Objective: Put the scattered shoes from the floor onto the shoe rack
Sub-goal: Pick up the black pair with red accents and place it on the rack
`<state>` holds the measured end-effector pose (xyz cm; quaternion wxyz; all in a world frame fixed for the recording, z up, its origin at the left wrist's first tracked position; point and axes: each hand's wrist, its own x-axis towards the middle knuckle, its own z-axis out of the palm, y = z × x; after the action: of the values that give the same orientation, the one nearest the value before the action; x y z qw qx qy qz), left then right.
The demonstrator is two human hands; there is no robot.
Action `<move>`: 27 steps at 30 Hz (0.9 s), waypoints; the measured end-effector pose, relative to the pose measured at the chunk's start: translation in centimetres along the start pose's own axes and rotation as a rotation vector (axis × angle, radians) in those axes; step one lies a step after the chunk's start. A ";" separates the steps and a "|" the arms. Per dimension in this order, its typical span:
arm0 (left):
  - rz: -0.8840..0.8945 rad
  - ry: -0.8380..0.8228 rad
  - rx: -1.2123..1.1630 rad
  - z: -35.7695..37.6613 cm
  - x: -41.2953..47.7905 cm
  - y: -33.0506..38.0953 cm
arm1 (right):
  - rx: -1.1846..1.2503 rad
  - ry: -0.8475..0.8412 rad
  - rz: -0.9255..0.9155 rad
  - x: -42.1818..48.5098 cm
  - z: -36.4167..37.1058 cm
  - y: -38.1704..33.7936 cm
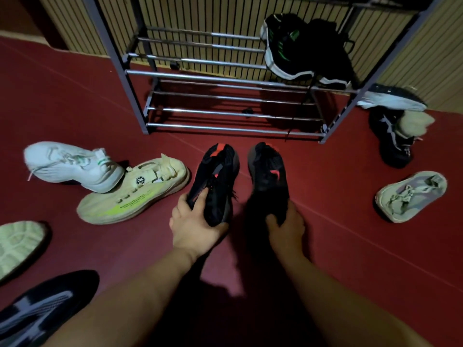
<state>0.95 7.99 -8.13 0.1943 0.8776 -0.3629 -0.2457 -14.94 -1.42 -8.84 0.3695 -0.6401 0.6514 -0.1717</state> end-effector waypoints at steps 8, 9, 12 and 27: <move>-0.119 0.008 0.098 -1.6 0.1 -0.8 | -0.389 -0.226 0.055 1.1 0.0 -2.7; -0.118 0.014 0.124 -1.5 0.2 -1.0 | -0.394 -0.249 0.015 0.7 0.8 -3.1; -0.080 0.026 0.199 -1.2 0.4 -1.7 | -0.348 -0.322 -0.173 -0.4 3.1 -3.5; -0.064 0.003 0.115 1.4 1.2 -2.5 | -0.047 -0.154 -0.329 1.1 3.4 -4.8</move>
<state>2.18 8.54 -10.92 0.1362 0.8989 -0.3476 -0.2293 -9.08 -2.19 -8.05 0.3699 -0.7577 0.5118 -0.1650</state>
